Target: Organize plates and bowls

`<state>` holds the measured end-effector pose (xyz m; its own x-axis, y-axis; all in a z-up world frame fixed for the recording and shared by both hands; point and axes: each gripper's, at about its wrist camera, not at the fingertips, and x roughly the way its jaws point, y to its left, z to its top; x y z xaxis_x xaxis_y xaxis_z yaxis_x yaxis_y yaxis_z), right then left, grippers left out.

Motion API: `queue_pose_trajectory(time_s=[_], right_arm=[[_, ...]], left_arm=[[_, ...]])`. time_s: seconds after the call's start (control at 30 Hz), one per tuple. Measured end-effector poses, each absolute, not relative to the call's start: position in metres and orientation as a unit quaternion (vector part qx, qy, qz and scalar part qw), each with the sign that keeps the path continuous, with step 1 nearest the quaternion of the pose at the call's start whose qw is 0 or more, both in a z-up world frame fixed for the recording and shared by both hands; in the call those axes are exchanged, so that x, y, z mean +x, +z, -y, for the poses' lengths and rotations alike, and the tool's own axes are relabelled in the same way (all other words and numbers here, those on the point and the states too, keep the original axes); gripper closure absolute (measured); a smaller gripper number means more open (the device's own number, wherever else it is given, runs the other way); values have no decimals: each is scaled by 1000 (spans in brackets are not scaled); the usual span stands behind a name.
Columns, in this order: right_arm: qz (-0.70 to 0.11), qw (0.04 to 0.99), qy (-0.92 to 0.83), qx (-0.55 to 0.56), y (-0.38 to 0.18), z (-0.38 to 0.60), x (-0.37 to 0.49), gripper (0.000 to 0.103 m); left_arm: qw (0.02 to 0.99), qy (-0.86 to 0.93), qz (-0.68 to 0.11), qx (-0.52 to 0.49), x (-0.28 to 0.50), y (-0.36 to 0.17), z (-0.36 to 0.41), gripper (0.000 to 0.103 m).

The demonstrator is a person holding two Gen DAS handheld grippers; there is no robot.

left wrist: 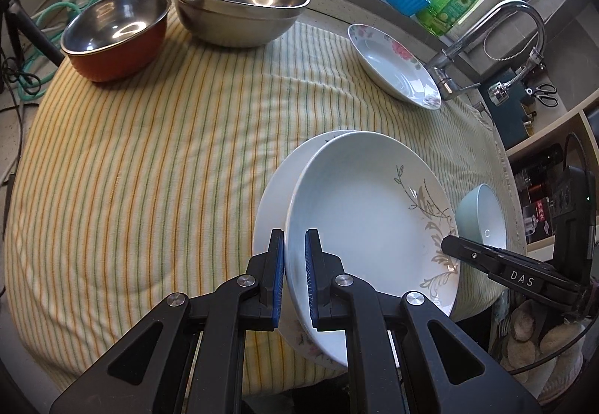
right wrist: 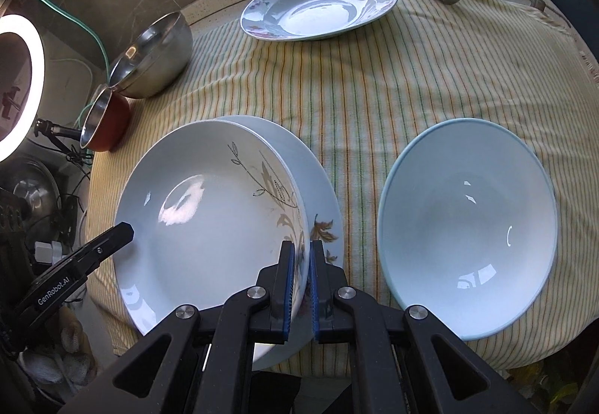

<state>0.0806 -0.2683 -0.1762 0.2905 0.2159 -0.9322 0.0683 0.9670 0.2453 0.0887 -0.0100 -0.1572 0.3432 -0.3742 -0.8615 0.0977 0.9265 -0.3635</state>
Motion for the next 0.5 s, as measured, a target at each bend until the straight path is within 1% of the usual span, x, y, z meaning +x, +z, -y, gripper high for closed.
queue_pose_trajectory(time_s=[0.5], right_arm=[[-595,795,42,110,-177,268,82,96]], left_arm=[[811,-139,-558,-108,91,-163,17,94]])
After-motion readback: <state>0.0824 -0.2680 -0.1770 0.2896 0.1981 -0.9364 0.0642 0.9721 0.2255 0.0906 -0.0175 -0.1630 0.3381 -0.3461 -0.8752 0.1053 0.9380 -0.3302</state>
